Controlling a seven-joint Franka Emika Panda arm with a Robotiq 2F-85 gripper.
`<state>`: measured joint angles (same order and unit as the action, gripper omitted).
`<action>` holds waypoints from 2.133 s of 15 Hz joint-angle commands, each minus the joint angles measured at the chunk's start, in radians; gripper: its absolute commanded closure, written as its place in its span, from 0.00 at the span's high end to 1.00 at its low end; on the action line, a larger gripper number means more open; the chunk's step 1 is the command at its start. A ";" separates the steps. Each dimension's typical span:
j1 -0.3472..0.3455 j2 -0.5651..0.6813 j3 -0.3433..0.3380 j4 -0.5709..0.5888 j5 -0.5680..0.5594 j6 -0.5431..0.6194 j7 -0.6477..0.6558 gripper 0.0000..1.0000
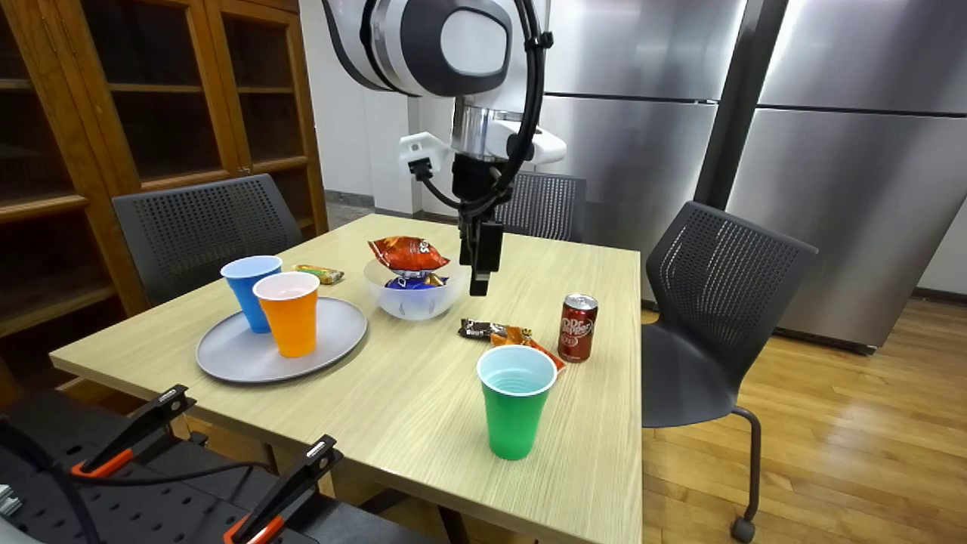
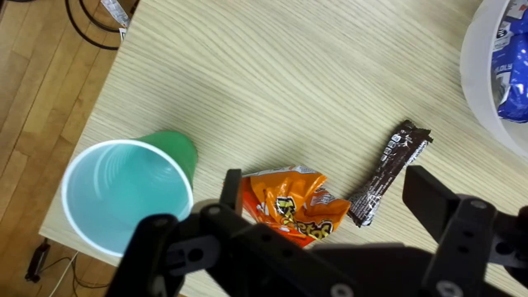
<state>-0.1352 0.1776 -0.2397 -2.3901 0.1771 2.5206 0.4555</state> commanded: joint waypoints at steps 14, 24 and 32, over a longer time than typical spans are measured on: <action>-0.119 -0.175 -0.125 -0.249 -0.096 0.114 0.046 1.00; -0.175 -0.153 -0.149 -0.277 -0.124 0.119 0.090 1.00; -0.168 -0.049 -0.149 -0.229 -0.050 0.134 0.111 1.00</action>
<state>-0.2950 0.0772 -0.4013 -2.6498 0.0938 2.6434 0.5444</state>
